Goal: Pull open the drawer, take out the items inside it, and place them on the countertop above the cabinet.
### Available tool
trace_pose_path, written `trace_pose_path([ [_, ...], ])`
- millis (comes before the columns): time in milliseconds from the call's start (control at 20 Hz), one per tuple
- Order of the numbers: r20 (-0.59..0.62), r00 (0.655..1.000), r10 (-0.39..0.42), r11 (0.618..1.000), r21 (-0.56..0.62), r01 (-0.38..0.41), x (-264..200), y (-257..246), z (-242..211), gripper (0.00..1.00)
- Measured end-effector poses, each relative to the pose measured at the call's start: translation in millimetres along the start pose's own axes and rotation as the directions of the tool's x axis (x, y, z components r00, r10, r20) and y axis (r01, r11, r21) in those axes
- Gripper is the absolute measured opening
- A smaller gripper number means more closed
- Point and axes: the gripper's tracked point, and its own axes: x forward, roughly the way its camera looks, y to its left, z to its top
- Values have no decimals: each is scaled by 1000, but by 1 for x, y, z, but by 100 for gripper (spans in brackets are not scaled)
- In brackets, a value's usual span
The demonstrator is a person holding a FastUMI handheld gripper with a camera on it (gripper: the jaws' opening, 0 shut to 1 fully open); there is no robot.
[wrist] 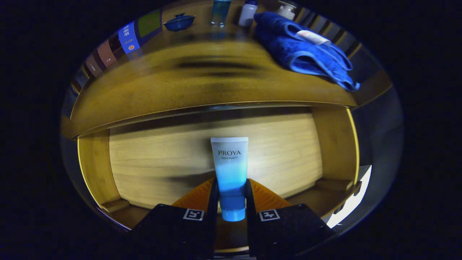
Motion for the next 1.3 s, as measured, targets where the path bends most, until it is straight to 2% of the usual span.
trace_pose_path([
  [400,132,990,-41,999,38,36,-88,-19,12,40],
  [600,220,973,-67,997,49,57,-131,-28,52,40],
  [700,259,965,-44,999,30,37,-138,-21,83,40],
  [950,262,964,50,997,-70,-33,-112,18,145,40],
  [1100,223,972,78,991,-125,-51,-82,33,161,40],
  [1300,177,974,143,984,-133,-121,-53,57,173,40],
])
